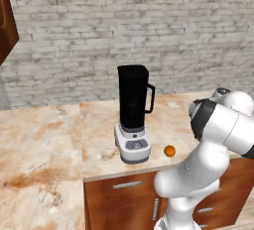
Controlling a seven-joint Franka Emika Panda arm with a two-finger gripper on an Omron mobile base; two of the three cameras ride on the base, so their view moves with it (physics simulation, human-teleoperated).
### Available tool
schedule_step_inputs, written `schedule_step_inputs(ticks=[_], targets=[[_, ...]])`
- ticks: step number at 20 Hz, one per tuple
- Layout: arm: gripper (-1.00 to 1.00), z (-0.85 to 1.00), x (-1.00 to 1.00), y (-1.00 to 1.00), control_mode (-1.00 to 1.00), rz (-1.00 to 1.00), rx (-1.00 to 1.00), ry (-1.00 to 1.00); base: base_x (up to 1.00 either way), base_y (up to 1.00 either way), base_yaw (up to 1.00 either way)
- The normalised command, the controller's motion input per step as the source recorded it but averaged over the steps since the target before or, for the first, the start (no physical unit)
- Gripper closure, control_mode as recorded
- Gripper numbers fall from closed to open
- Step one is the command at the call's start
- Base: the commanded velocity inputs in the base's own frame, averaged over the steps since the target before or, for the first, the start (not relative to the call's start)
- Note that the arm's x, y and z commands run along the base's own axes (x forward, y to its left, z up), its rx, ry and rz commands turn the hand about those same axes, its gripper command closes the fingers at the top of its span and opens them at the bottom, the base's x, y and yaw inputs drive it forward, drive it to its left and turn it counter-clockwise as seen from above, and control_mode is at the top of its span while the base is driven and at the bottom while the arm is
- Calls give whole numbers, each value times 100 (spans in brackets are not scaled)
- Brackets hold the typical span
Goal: Open the blender lid, put the tangerine in the blender, close the lid, and start the blender.
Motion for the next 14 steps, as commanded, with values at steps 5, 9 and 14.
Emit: schedule_step_inputs(ticks=[5,9,14], targets=[[-100,60,-11,13,-100,0,-4,-5,0,0,0],[-100,39,-31,36,-100,0,-2,-2,0,0,0],[-100,5,-56,64,-100,0,0,0,0,0,0]])
